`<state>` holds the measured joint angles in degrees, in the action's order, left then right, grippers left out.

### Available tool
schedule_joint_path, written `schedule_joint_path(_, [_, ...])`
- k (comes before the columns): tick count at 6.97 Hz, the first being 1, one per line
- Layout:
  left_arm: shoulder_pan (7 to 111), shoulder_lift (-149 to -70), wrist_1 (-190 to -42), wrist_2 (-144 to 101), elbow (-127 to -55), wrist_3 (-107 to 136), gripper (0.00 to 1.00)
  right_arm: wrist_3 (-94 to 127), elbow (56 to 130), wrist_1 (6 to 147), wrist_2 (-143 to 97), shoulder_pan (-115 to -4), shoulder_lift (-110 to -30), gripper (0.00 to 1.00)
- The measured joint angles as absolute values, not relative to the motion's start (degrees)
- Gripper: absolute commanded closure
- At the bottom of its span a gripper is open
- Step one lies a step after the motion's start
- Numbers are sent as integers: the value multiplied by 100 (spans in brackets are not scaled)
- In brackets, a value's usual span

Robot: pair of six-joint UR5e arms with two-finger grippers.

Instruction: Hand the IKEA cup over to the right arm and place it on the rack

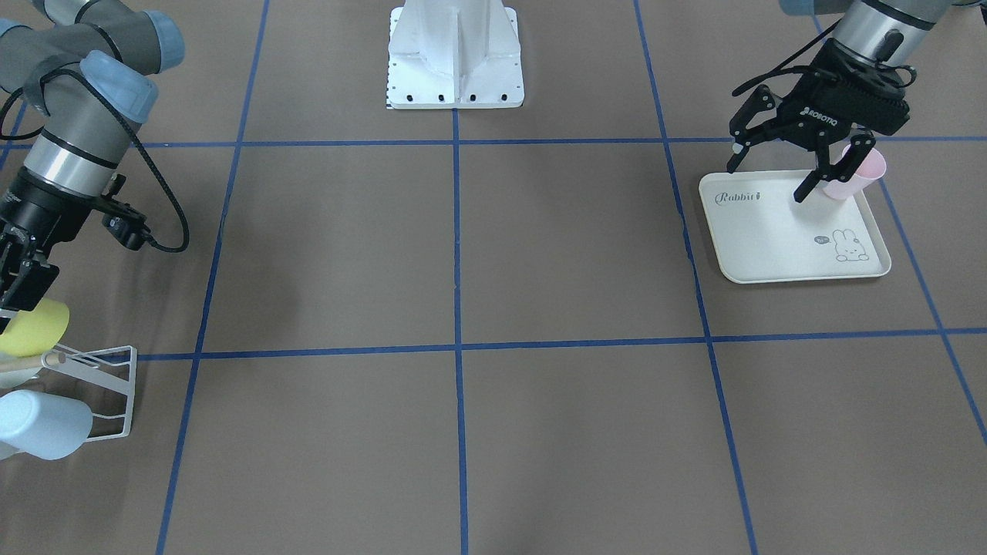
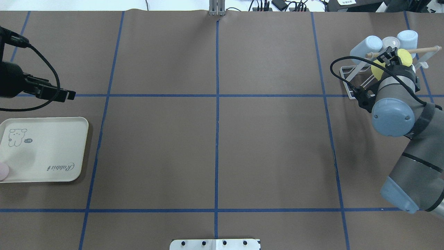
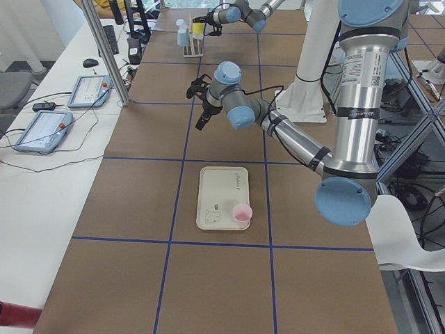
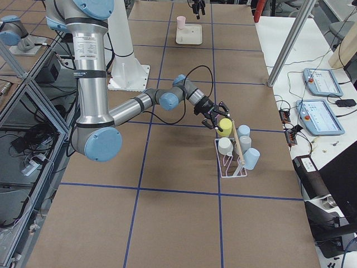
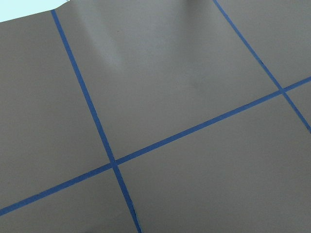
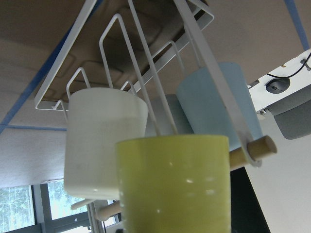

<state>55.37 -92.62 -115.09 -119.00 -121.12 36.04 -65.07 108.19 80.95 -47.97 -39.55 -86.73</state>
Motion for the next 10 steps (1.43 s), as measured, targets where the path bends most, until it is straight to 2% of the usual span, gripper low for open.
schedule_joint_path(1, [5537, -9262, -11509, -11903, -12113, 3604, 0, -6530, 10746, 8095, -4775, -3923, -8656, 4])
schedule_joint_path(2, [5537, -9259, -11511, -11906, -12113, 3603, 0, -6570, 10688, 8092, -4765, -3899, -8626, 0])
schedule_joint_path(6, [5541, -9249, -11510, -11898, -12091, 3579, 0, -6535, 10701, 8075, -4774, -3881, -8408, 1])
schedule_joint_path(10, [5701, -8651, -11522, -11826, -12118, 2664, 0, -3966, 11630, 7784, -6334, -3888, -8143, 0])
